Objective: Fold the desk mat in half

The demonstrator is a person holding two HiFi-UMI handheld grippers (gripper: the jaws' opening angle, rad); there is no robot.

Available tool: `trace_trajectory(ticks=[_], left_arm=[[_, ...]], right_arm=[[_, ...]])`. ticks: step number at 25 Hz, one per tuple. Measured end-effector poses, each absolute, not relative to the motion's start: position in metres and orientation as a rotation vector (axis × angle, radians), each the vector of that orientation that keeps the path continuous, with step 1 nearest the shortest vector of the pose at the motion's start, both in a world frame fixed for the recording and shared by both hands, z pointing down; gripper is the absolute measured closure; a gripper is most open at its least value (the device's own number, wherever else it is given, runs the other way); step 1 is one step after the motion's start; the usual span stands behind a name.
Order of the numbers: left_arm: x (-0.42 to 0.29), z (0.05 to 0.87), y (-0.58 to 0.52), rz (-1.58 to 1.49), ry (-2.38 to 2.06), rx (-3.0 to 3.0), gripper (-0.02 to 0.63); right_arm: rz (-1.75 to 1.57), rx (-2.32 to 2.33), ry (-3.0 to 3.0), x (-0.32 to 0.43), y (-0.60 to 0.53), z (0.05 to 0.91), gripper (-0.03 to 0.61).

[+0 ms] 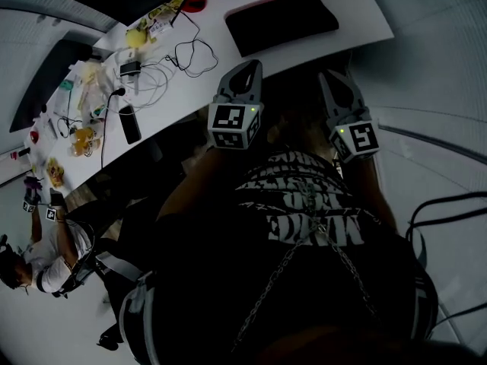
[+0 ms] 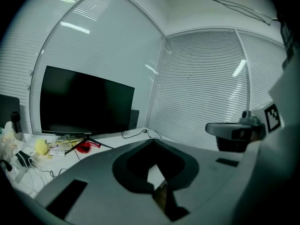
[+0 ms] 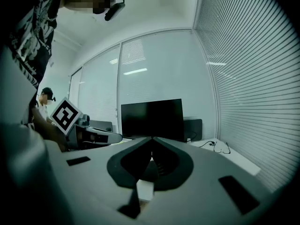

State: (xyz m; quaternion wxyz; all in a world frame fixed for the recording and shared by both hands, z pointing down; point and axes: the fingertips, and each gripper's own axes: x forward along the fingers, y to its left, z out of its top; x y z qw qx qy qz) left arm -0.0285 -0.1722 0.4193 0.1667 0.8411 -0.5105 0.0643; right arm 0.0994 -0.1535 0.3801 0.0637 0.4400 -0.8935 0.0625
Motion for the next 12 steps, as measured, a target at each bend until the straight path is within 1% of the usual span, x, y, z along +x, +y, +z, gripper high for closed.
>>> trace_trajectory(ticks=[12], left_arm=[[-0.059, 0.419, -0.254, 0.147, -1.325, 2.463, 0.607]], right_arm=[[0.176, 1.414, -2.620, 0.057, -0.222, 0.377, 0.578]])
